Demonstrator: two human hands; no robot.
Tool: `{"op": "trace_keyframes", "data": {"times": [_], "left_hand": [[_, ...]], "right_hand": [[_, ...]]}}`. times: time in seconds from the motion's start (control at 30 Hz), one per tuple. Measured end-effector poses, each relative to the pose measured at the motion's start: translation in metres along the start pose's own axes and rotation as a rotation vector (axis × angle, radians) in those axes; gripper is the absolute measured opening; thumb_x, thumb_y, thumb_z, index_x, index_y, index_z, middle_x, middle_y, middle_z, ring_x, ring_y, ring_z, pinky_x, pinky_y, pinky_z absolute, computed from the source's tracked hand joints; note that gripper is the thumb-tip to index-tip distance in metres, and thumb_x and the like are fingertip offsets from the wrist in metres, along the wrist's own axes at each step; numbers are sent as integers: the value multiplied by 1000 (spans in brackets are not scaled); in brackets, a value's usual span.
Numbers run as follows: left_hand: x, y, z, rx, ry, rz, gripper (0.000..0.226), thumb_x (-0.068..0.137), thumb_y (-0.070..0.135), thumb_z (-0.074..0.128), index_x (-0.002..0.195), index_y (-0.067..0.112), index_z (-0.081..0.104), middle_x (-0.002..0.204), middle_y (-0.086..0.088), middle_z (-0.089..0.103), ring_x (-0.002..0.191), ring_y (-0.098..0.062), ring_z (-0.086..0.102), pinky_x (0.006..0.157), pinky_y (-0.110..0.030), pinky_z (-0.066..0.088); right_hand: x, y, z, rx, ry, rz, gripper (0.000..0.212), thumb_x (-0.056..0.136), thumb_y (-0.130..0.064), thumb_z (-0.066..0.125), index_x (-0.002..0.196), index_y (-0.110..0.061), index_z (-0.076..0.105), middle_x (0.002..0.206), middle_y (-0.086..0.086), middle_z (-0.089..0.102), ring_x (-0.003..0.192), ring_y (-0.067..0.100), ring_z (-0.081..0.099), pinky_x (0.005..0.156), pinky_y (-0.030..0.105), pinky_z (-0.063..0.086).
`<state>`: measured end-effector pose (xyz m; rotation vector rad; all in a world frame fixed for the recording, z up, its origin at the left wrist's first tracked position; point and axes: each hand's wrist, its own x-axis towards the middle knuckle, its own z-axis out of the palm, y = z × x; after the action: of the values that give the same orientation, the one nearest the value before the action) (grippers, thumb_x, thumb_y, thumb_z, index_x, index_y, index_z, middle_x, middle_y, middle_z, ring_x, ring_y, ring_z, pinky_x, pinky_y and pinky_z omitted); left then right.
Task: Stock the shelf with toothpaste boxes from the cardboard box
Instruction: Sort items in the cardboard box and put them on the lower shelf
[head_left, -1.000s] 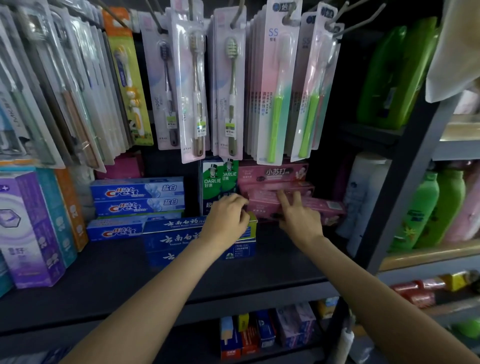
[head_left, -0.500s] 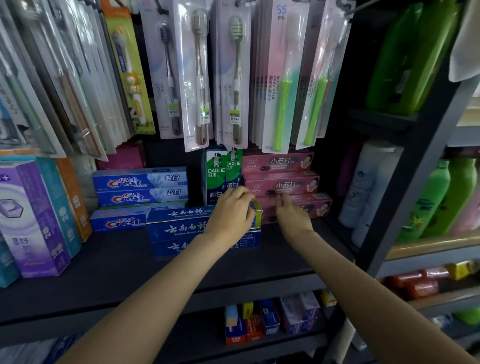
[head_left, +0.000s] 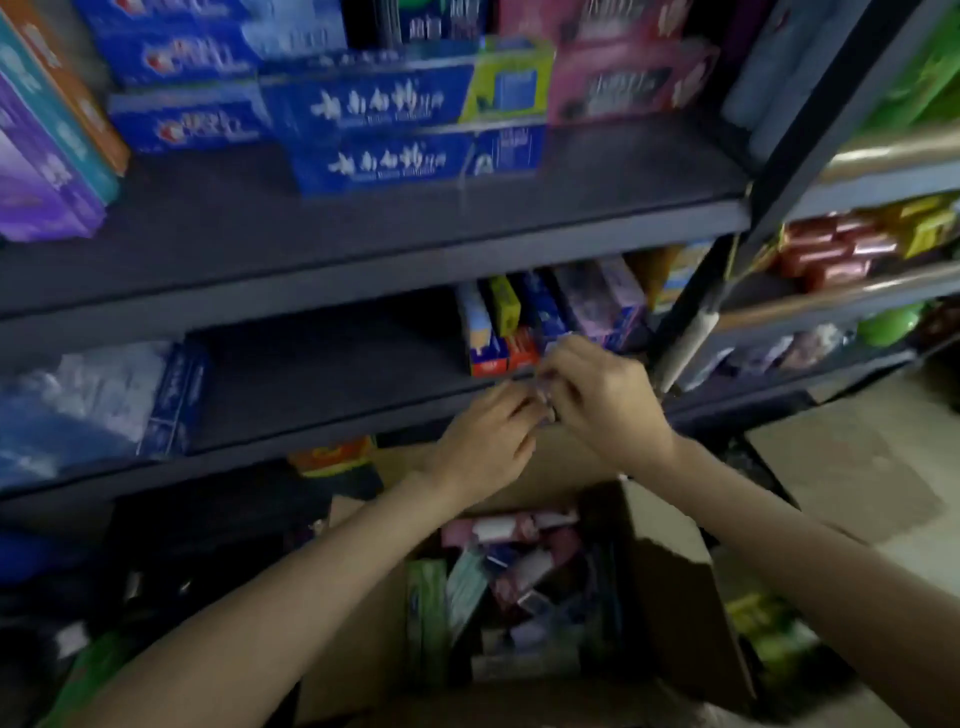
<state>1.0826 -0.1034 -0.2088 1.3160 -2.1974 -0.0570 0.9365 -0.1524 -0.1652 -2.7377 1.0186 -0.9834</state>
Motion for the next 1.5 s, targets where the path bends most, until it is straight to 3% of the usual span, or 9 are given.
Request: {"op": "trace_keyframes", "data": {"times": [0.17, 0.3, 0.63, 0.8, 0.97, 1.2, 1.3, 1.4, 1.5], "left_hand": [[-107, -22, 79, -87, -378, -242, 21, 74, 3, 60, 95, 3, 62, 100, -14, 59, 94, -32, 58, 76, -39, 53], [-169, -37, 133, -38, -628, -498, 31, 92, 8, 45, 122, 7, 52, 128, -8, 45, 120, -26, 41, 98, -30, 32], [-246, -97, 253, -57, -654, -598, 30, 92, 13, 45, 122, 12, 51, 126, -1, 43, 113, -17, 46, 85, -25, 40], [-260, -107, 266, -120, -712, -676, 32, 93, 17, 46, 125, 13, 47, 128, -1, 40, 99, -18, 55, 74, -26, 42], [-218, -91, 216, -236, -929, -628, 77, 81, 30, 69, 142, 10, 26, 144, -8, 30, 129, -29, 37, 104, -37, 35], [-90, -76, 29, -356, -725, -535, 46, 68, 26, 82, 98, 15, 49, 98, -3, 58, 97, -21, 57, 70, -27, 38], [-37, -76, -60, -327, -695, -430, 49, 67, 24, 82, 104, 15, 53, 104, -2, 60, 98, -19, 57, 78, -27, 42], [1, -67, -137, -349, -606, -353, 48, 67, 14, 82, 103, 19, 52, 102, 2, 59, 94, -11, 53, 80, -26, 42], [24, -57, -193, -424, -524, -359, 47, 68, 8, 80, 103, 18, 51, 102, 4, 60, 94, -9, 55, 84, -23, 43]], "right_hand": [[-121, 1, 101, -25, -603, 253, 21, 80, -14, 51, 93, -9, 66, 94, 11, 67, 77, 33, 67, 57, 36, 53], [-197, 21, 174, -55, -1124, 406, 40, 91, -8, 44, 131, -11, 47, 134, 10, 47, 123, 29, 47, 94, 39, 45], [-295, 51, 349, -368, -1432, 148, 53, 93, -3, 45, 142, -9, 28, 141, 12, 37, 115, 32, 56, 86, 40, 48], [-291, 48, 360, -407, -1395, 82, 43, 94, -2, 40, 137, -6, 36, 139, 13, 38, 117, 33, 54, 86, 41, 49], [-215, 12, 284, -134, -1279, 285, 56, 89, -37, 56, 138, -18, 37, 135, 8, 39, 112, 32, 57, 86, 41, 48], [-60, -23, 121, 28, -1029, 291, 76, 76, -51, 68, 140, -23, 38, 138, 4, 49, 124, 24, 49, 100, 30, 38], [-8, -28, 48, 51, -1082, 333, 88, 77, -39, 73, 147, -16, 24, 146, 2, 36, 133, 19, 36, 106, 24, 27], [29, -36, -12, -23, -1132, 393, 76, 74, -39, 76, 136, -18, 38, 127, -7, 48, 107, 11, 46, 86, 20, 35], [61, -44, -65, 63, -1042, 466, 70, 75, -35, 76, 133, -18, 41, 127, -4, 51, 107, 12, 49, 88, 20, 40]]}}
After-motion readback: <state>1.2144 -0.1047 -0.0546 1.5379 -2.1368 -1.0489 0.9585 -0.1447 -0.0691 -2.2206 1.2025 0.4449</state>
